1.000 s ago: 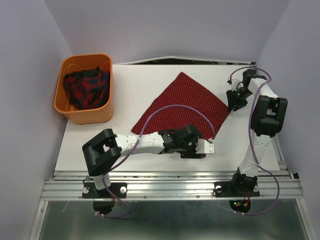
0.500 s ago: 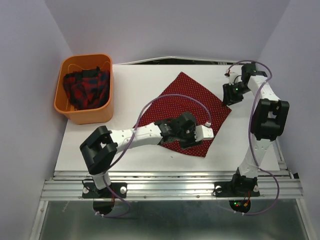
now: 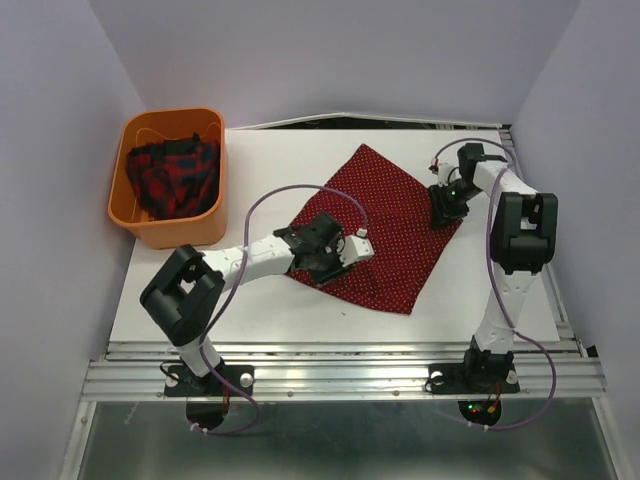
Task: Fold and stack the skirts
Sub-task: Flatten the skirt out, then fold the skirt
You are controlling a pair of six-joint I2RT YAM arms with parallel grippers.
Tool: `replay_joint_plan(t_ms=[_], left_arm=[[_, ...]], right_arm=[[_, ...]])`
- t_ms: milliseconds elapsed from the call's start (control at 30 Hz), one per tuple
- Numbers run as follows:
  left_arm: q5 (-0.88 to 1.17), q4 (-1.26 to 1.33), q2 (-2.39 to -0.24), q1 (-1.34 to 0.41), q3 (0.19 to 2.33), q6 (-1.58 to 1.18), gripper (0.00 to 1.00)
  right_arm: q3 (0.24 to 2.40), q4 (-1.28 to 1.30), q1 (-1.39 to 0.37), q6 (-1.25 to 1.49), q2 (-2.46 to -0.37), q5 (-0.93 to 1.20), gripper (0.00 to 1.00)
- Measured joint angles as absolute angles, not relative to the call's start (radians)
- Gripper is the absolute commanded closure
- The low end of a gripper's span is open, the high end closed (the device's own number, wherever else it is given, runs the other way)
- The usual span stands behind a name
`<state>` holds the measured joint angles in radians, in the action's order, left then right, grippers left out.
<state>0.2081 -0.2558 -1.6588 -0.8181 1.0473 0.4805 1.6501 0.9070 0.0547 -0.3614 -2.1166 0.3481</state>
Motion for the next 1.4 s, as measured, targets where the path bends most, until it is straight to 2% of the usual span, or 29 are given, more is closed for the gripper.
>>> replay_joint_plan(t_ms=[200,567,733,900,1033,1167,1267,1400], left_arm=[[0.204,-0.268,-1.714,-0.830,1.003,0.559,0.64],[0.243,-0.371,-1.858,-1.023,1.197,0.636,0.72],[0.340,-0.439,-1.927,-1.179,1.306,0.625,0.72],[0.419,-0.481,-1.929,-1.246,1.341,0.599,0.64],[0.472,-0.524,-1.855,-1.175,1.325,0.579,0.60],[0.517,-0.540,-1.721,-0.983,1.320,0.541,0.56],[0.467,-0.500,-1.642,-0.838,1.293,0.517,0.55],[0.417,-0.466,-1.640,-0.769,1.221,0.506,0.55]], right_arm=[[1.671,0.896,0.039,-0.357,-2.146,0.304,0.55],[1.873,0.911,-0.022,-0.347,-2.267,0.201,0.55],[1.932,0.908,-0.038,-0.348,-2.301,0.194,0.55],[1.930,0.905,-0.063,-0.366,-2.300,0.197,0.55],[1.870,0.879,-0.096,-0.387,-2.265,0.218,0.55],[1.789,0.859,-0.130,-0.398,-2.216,0.224,0.51],[1.767,0.860,-0.141,-0.398,-2.199,0.228,0.50],[1.770,0.872,-0.142,-0.389,-2.199,0.249,0.50]])
